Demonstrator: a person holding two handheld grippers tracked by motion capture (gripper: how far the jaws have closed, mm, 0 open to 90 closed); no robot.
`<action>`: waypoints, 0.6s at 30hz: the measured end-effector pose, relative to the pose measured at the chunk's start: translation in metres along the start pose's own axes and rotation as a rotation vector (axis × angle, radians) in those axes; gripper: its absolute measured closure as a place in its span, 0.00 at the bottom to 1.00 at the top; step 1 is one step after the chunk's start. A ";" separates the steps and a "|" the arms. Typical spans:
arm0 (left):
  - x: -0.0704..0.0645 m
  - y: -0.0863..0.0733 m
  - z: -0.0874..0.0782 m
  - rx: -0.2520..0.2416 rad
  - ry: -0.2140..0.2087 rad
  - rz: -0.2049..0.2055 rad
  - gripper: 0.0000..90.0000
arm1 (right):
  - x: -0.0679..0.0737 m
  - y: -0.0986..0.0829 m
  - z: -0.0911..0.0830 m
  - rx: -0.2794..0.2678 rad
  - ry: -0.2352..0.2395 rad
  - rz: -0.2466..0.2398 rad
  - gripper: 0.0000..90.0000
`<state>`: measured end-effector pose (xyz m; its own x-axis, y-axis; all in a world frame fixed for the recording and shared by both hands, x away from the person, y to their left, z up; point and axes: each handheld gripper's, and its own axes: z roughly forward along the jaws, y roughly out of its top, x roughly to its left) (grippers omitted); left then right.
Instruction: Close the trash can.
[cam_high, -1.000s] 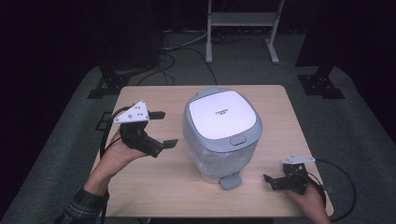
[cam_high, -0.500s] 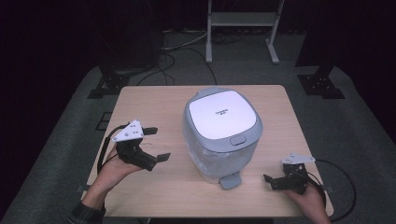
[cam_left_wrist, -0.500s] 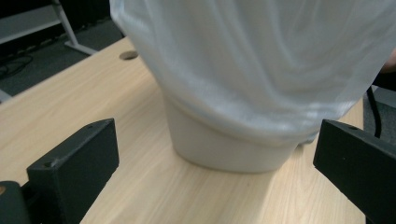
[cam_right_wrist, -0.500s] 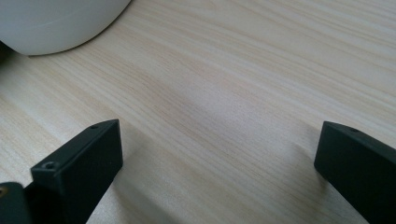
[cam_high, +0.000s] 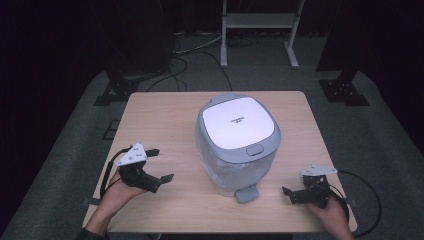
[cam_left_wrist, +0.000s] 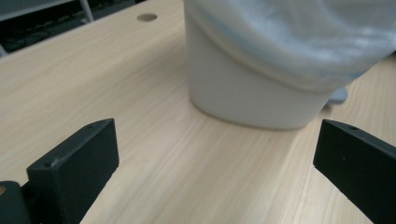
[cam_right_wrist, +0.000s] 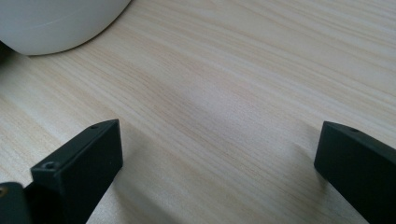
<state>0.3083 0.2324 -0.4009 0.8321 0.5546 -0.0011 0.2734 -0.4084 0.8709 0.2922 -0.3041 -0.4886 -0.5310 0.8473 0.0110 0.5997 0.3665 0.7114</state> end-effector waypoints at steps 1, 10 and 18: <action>0.000 -0.004 0.001 0.004 0.007 -0.004 0.00 | 0.000 0.000 0.000 0.000 0.000 0.000 0.00; 0.008 -0.036 0.002 0.074 0.055 -0.040 0.00 | 0.000 0.000 0.000 0.000 0.000 0.000 0.00; 0.011 -0.054 0.007 0.148 0.082 -0.047 0.00 | 0.000 0.000 0.000 0.000 0.001 0.002 0.00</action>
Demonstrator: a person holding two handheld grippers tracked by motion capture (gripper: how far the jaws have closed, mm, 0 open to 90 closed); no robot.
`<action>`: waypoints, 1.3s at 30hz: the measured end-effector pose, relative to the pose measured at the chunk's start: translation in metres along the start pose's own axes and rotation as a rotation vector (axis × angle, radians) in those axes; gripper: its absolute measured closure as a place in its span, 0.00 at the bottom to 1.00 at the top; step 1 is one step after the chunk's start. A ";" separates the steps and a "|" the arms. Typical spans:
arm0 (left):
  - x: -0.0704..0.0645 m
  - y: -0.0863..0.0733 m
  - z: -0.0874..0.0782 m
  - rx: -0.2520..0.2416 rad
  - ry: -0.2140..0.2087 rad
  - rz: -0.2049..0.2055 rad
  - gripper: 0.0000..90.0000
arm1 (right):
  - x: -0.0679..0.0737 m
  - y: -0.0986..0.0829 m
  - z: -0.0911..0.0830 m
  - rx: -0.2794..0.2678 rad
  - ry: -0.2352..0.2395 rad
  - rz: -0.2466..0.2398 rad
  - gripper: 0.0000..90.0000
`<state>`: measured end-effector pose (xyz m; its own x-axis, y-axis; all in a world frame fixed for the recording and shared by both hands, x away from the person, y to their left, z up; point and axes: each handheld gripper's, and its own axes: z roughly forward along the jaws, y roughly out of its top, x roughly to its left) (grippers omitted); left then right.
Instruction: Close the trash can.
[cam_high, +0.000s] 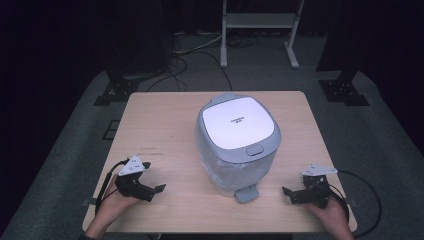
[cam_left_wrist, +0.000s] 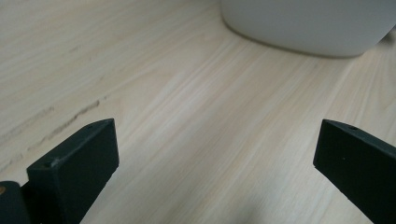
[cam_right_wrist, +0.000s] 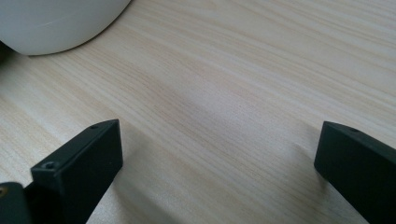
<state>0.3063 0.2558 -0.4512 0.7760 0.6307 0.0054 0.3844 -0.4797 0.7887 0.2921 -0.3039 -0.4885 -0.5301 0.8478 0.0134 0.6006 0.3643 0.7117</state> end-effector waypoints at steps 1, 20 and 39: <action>0.000 -0.002 0.001 0.011 0.002 -0.001 0.00 | 0.000 0.000 0.000 0.000 0.000 0.000 0.00; 0.005 -0.019 0.011 0.115 0.013 -0.013 0.00 | 0.000 0.000 0.000 0.000 0.000 0.000 0.00; 0.005 -0.026 0.015 0.148 0.022 -0.019 0.00 | 0.000 0.000 0.000 0.000 0.000 0.000 0.00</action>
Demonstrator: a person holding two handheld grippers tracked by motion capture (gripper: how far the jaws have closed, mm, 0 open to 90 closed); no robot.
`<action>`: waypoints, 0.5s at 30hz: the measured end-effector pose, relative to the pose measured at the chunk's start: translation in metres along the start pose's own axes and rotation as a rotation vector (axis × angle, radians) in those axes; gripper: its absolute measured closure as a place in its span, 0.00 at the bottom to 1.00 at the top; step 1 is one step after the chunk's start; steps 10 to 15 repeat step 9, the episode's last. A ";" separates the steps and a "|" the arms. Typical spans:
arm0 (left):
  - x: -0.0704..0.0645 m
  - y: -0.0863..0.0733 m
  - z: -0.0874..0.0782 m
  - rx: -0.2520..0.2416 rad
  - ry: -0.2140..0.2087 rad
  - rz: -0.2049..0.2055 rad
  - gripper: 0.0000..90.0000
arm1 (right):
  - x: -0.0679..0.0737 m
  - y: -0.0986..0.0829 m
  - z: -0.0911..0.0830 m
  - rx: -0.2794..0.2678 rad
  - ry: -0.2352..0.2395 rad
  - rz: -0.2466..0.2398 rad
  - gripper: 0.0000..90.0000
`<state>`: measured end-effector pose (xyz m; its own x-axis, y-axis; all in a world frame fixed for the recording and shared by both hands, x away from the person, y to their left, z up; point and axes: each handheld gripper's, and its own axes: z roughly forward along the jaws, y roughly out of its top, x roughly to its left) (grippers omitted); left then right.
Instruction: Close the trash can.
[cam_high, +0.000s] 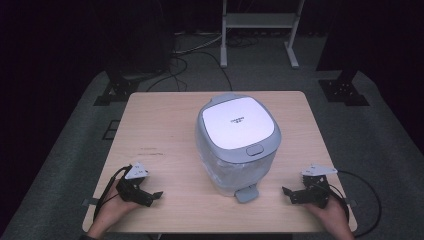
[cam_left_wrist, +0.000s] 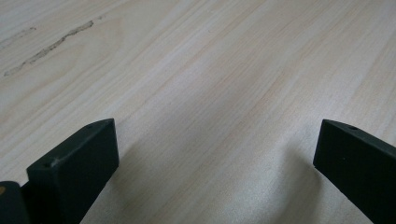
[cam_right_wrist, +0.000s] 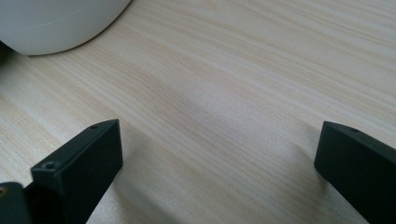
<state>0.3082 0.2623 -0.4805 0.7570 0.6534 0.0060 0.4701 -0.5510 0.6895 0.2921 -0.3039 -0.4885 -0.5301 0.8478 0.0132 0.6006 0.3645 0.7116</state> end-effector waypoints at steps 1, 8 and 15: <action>0.000 0.000 0.000 -0.001 0.002 0.005 0.00 | 0.000 0.000 0.000 0.000 0.000 0.000 0.00; -0.001 -0.001 0.000 -0.006 0.005 0.003 0.00 | 0.000 0.000 0.000 0.000 0.000 0.000 0.00; -0.001 -0.001 0.000 -0.007 0.005 0.003 0.00 | 0.000 0.000 0.000 0.000 0.000 0.000 0.00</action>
